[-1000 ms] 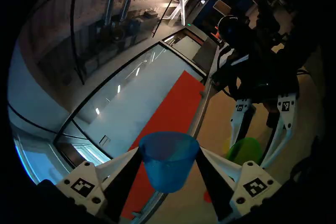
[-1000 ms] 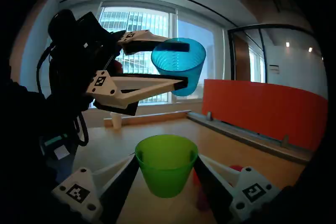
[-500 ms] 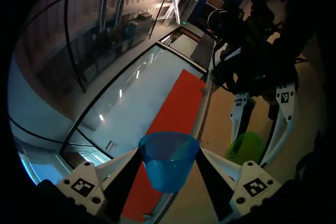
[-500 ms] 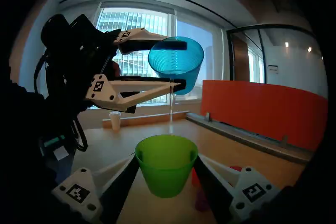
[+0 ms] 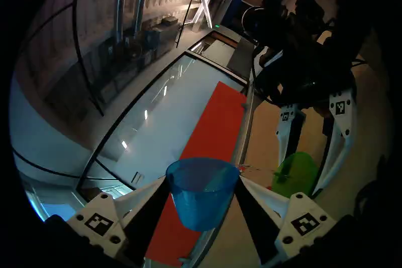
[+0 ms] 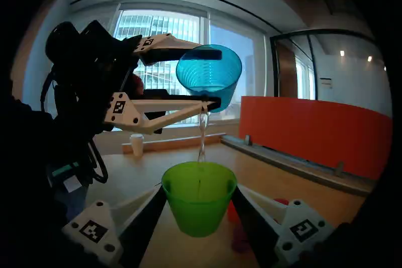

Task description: Pour water

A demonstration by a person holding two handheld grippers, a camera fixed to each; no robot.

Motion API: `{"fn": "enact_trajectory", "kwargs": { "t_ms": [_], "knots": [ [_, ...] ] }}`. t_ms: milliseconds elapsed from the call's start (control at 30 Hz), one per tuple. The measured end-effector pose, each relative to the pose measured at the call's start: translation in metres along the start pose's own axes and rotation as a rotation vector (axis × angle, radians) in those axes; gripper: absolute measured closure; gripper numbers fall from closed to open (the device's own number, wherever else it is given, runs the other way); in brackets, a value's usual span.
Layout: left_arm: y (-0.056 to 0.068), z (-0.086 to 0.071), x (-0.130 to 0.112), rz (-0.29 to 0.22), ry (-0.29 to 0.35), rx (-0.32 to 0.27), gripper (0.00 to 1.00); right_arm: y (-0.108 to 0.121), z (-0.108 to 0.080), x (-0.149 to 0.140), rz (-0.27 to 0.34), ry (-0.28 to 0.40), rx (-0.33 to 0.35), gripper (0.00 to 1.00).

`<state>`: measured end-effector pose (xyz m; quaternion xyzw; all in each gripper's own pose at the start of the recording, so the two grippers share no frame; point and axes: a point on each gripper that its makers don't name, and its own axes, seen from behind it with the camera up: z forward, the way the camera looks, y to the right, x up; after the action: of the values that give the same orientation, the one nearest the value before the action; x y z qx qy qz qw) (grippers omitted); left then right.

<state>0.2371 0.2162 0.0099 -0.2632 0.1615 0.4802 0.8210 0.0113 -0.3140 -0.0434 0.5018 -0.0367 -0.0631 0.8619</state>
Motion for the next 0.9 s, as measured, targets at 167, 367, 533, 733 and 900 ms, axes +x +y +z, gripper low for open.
{"fn": "enact_trajectory", "kwargs": {
  "t_ms": [167,367,533,733,900],
  "knots": [
    [-0.0014,0.0008,0.0017,0.021,0.004,0.005,0.13,0.0011,-0.0008,0.0,0.0,0.001,-0.003,0.1],
    [-0.0016,0.0004,0.0035,0.043,0.007,0.008,0.13,0.0014,-0.0024,0.0007,-0.001,0.002,-0.003,0.1],
    [-0.0027,-0.0002,0.0055,0.061,0.014,0.014,0.13,0.0011,-0.0034,0.0013,-0.004,0.001,-0.002,0.1],
    [-0.0042,-0.0012,0.0065,0.076,0.017,0.017,0.13,0.0016,-0.0039,0.0021,-0.005,0.002,-0.003,0.1],
    [-0.0052,-0.0013,0.0063,0.088,0.018,0.019,0.13,0.002,-0.0037,0.0023,-0.006,0.001,-0.003,0.1]
  ]
}}
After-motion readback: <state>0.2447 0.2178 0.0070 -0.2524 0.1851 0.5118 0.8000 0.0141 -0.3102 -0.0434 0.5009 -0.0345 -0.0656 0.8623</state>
